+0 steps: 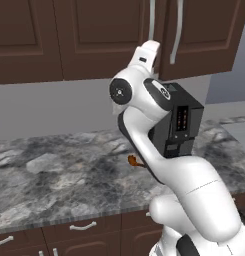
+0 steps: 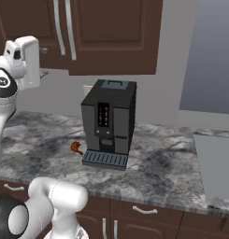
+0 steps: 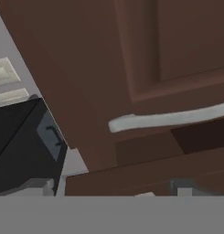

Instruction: Retrieve the tupperware from the cabinet, then place the raw meat into the tupperware to avoid contamination.

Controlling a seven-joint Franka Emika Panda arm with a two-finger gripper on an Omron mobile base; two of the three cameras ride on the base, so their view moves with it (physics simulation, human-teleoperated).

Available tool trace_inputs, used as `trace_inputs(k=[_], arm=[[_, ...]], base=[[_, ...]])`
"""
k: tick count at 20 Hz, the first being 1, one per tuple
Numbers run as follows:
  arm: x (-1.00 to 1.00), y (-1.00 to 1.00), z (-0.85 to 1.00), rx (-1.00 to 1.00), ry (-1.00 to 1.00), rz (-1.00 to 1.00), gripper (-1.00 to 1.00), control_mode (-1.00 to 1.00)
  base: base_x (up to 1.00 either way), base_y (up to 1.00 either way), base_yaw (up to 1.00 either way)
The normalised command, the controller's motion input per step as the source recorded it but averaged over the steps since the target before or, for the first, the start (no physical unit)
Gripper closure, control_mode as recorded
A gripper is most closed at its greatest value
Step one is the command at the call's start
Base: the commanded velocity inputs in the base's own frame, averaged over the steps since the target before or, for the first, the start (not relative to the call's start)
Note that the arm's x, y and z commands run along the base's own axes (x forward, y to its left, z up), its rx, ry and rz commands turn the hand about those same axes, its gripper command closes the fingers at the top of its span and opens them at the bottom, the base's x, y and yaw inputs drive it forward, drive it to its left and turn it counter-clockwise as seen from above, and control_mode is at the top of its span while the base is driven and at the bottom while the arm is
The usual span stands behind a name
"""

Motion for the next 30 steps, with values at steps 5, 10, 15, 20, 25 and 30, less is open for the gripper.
trace_inputs(k=[5,10,15,20,25,30], arm=[[0.28,-0.24,0.00,0.00,0.00,0.00,-1.00,-1.00],[0.34,-0.17,0.00,0.00,0.00,0.00,-1.00,-1.00],[0.43,-0.06,0.00,-0.01,0.02,0.00,-1.00,-1.00],[0.45,0.00,0.00,-0.03,0.07,0.00,-1.00,-1.00],[0.40,0.00,0.00,-0.03,0.07,0.00,-1.00,-1.00],[0.29,-0.10,0.00,-0.03,0.06,0.00,-1.00,-1.00]], base=[[0.00,0.00,0.00],[0.00,0.00,0.00],[0.00,0.00,0.00],[0.00,0.00,0.00],[0.00,0.00,0.00],[0.00,0.00,0.00]])
